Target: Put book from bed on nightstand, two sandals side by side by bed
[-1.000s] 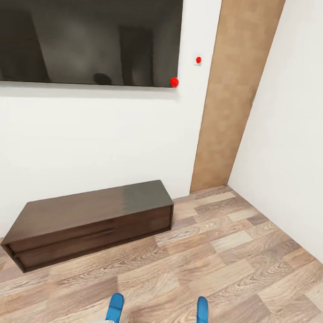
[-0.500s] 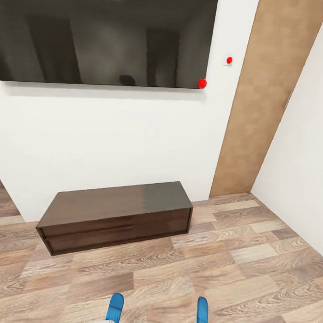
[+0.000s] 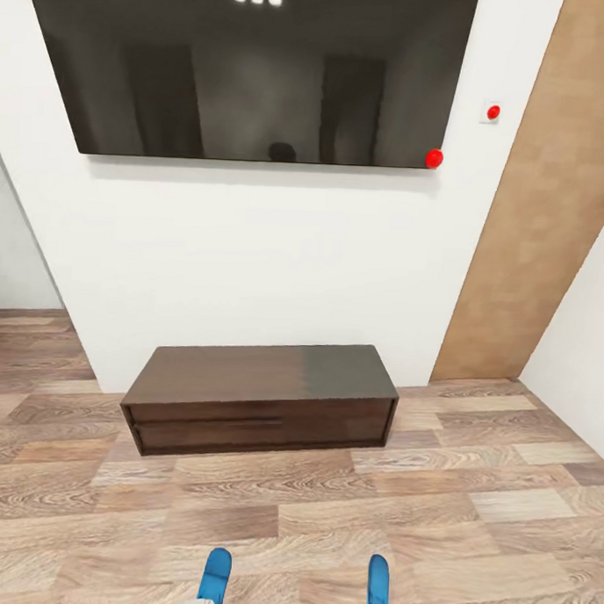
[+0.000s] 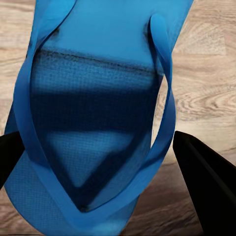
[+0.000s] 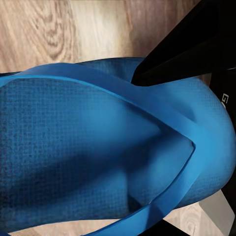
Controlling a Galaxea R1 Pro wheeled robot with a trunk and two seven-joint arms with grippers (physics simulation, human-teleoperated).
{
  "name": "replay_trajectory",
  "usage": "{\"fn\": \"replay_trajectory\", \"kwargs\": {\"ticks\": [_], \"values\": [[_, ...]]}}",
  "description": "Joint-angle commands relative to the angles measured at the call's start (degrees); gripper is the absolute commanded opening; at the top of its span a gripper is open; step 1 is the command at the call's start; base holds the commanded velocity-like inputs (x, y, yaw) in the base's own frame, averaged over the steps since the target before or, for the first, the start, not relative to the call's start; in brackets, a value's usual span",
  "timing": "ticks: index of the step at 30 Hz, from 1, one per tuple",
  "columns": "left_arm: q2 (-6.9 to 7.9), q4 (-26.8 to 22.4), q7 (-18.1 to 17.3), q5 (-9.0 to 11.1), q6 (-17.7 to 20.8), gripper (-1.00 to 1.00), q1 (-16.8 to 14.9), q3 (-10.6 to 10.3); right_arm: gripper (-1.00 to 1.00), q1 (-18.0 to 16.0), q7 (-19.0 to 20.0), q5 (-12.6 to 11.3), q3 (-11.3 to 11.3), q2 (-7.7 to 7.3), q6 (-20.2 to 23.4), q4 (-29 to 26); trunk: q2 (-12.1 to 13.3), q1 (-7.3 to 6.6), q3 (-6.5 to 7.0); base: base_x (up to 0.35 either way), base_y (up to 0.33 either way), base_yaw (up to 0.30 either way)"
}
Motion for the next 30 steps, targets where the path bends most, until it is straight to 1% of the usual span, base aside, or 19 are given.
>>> {"fn": "replay_trajectory", "kwargs": {"ticks": [1,6,11,17,19,21,25,30], "values": [[0.01,0.09,-0.20,0.53,-0.19,-1.00,-0.04,-0.47,-1.00,-0.07,0.28,-0.52,-0.11,-0.01,0.37,0.14,-0.02,-0.01,-0.05,0.000,0.000,0.298],[0.02,0.09,-0.20,0.53,-0.19,-1.00,-0.05,-0.47,-1.00,-0.07,0.28,-0.52,-0.11,-0.08,0.37,0.14,-0.02,-0.01,-0.05,0.000,0.000,0.298],[0.02,0.09,-0.20,0.53,-0.19,-1.00,-0.04,-0.47,-1.00,-0.07,0.36,-0.52,-0.11,-0.78,0.37,0.14,-0.02,-0.01,-0.05,0.000,0.000,0.298],[0.02,0.09,-0.20,0.53,-0.19,-1.00,-0.05,-0.47,-1.00,-0.07,0.37,-0.52,-0.11,-0.88,0.37,0.14,-0.02,-0.01,-0.05,0.000,0.000,0.298],[-0.27,0.07,-0.20,0.59,-0.19,-1.00,-0.04,-0.47,-1.00,-0.07,0.37,-0.52,-0.11,-0.88,0.37,0.14,-0.02,-0.01,-0.05,0.000,0.000,0.298],[-1.00,0.06,-0.20,0.58,-0.19,-1.00,-0.04,-0.47,-1.00,-0.07,0.37,-0.52,-0.11,-0.89,0.37,0.14,-0.02,-0.01,-0.05,0.000,0.000,0.298],[-1.34,0.07,-0.20,0.62,-0.19,-1.00,-0.03,-0.47,-1.00,-0.07,0.37,-0.52,-0.11,-0.89,0.37,0.14,-0.02,-0.01,-0.05,0.000,0.000,0.298],[-1.41,-0.06,-0.27,0.61,-0.24,-1.00,-0.01,-0.37,-1.00,-0.07,0.37,-0.52,-0.11,-0.89,0.37,0.14,-0.02,-0.01,-0.05,0.000,0.000,0.298]]}}
